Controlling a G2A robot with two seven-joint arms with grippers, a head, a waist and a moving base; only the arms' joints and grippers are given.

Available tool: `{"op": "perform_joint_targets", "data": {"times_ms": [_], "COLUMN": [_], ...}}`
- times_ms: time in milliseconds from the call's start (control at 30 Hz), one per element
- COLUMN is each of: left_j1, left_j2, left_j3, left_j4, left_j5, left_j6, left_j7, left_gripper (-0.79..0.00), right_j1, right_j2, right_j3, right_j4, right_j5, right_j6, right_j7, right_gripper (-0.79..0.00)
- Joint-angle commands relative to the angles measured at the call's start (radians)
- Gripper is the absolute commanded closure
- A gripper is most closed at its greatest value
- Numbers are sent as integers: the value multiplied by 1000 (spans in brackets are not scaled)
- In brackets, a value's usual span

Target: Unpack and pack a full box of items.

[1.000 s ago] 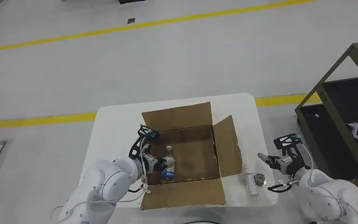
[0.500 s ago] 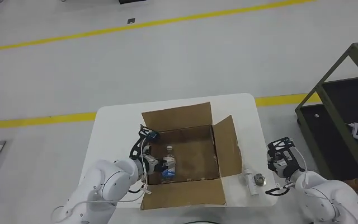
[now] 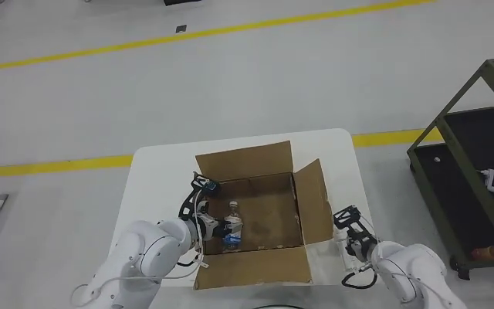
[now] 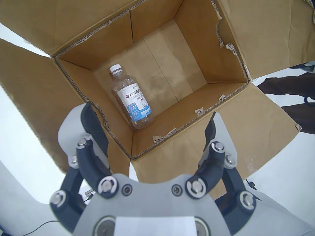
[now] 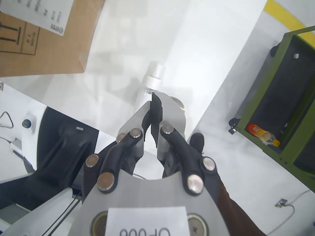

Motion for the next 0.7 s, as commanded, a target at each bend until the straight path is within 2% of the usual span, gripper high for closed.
{"op": "perform_joint_targets", "data": {"times_ms": [0, 100, 400, 667], "left_j1": [0, 0, 0, 0], "left_j2": [0, 0, 0, 0], "left_j3": [0, 0, 0, 0], "left_j4": [0, 0, 0, 0], "left_j5": [0, 0, 0, 0], "left_j6": [0, 0, 0, 0], "left_j7": [0, 0, 0, 0], "left_gripper": [-785, -785, -785, -785], "right_j1": [39, 70, 70, 78], "right_j2": [-1, -1, -1, -2], "right_j3": [-28, -38, -38, -58], "right_j4": [31, 51, 51, 86], "right_j5": [18, 12, 12, -22], "right_j6": [-15, -5, -5, 41], "right_j7": [45, 69, 69, 92], "right_gripper": [0, 0, 0, 0]}}
